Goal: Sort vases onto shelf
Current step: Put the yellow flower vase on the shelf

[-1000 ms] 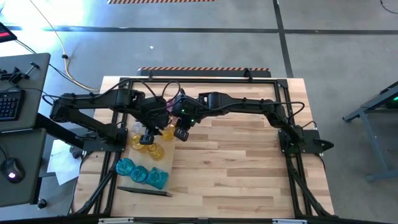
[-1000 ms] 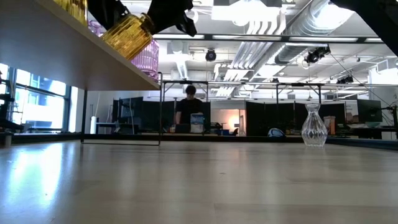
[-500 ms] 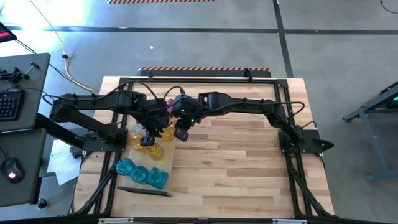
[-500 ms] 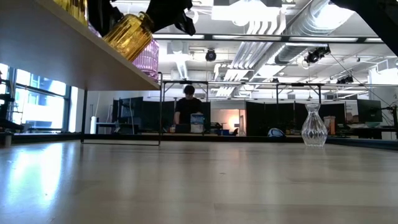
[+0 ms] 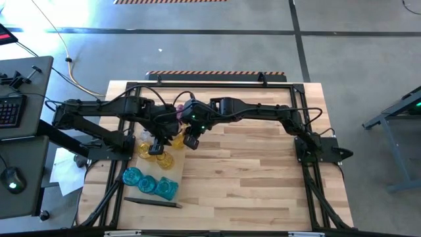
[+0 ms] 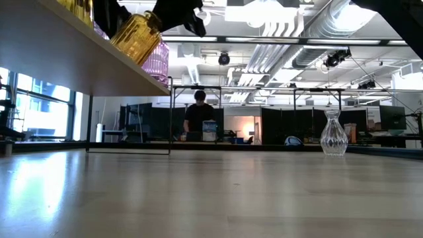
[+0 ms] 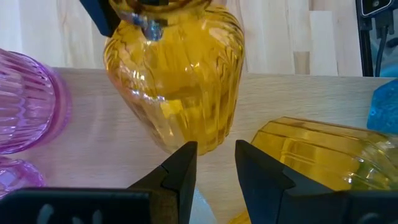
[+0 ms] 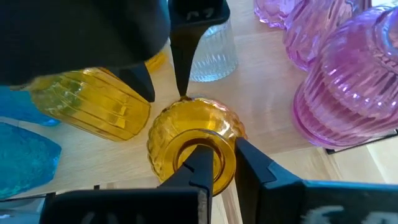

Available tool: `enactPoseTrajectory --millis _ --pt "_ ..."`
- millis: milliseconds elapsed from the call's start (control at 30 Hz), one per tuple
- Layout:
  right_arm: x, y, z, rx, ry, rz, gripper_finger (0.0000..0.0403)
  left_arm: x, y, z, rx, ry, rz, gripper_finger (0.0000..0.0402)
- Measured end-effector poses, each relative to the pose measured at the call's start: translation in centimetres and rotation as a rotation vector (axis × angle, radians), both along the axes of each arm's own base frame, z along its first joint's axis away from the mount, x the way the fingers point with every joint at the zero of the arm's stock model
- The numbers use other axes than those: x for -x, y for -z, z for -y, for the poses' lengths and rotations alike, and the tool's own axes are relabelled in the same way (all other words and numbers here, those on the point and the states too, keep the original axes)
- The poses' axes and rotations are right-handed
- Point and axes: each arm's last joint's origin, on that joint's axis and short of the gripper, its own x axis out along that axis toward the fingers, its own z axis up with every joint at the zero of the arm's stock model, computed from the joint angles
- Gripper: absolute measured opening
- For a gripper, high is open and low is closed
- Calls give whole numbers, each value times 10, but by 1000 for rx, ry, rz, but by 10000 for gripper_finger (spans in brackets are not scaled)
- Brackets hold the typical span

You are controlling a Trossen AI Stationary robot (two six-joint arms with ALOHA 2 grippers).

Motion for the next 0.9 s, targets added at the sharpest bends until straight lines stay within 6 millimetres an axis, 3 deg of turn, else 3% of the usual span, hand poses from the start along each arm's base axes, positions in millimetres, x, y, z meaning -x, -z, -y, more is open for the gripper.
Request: enactPoseTrajectory --millis 900 --pt "-3 -4 -1 -22 -31 54 48 11 -11 -1 -26 -59 57 106"
